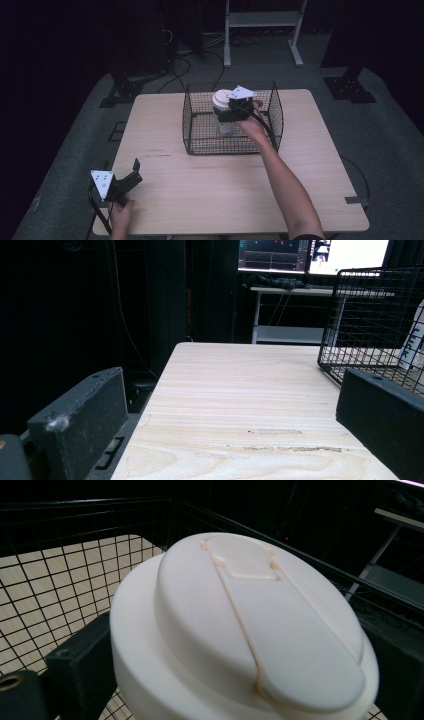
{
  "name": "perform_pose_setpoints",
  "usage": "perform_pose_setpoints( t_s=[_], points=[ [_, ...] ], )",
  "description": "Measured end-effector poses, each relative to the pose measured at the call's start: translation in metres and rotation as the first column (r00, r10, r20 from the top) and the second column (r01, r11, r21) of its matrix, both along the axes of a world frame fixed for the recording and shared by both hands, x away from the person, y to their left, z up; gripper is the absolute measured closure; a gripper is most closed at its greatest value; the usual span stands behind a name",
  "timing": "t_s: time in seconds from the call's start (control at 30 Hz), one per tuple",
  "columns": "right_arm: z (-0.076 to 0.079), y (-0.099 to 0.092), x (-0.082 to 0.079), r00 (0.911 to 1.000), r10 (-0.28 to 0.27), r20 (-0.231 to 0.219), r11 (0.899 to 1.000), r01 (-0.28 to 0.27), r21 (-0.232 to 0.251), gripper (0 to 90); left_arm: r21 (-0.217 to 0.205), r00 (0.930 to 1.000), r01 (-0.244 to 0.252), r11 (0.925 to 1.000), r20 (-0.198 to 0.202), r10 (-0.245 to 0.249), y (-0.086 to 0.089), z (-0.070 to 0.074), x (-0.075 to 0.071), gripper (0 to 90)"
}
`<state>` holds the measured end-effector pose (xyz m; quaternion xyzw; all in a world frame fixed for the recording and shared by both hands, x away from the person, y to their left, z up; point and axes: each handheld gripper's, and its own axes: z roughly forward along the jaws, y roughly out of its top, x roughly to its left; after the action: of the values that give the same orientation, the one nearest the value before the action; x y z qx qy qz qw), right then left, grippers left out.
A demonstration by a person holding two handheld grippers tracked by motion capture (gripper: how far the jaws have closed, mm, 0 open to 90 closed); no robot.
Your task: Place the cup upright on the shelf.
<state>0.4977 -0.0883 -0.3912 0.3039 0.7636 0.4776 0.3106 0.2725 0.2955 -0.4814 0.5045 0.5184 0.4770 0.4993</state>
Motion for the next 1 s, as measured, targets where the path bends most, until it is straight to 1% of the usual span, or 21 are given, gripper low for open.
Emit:
perform_pose_setpoints(
  t_s=[0.5,0.57,0.8,1.0],
  points=[
    [0.0008,0.0006,-0.0011,1.0000,-0.005,0.002,1.000,0.005,-0.004,3.3,0.002,1.0000,-0.001,1.0000,0.000,0.001,-0.0001,0.0001,-0.0001,0.0],
    [0.0013,0.0012,-0.0018,0.9999,-0.004,0.009,1.000,0.005,-0.011,3.2,0.002,1.0000,-0.001,1.0000,-0.001,0.001,-0.0002,0.0000,-0.0001,0.0],
    [0.0041,0.0008,-0.0031,0.9999,0.000,0.014,1.000,0.000,0.018,2.6,0.002,1.0000,-0.001,1.0000,-0.001,0.001,-0.0002,0.0000,0.0000,0.0],
    [0.0068,0.0000,-0.0045,0.9996,0.002,0.027,1.000,-0.003,0.019,2.3,0.004,1.0000,-0.001,1.0000,-0.002,0.001,-0.0004,0.0001,-0.0001,0.0]
  ],
)
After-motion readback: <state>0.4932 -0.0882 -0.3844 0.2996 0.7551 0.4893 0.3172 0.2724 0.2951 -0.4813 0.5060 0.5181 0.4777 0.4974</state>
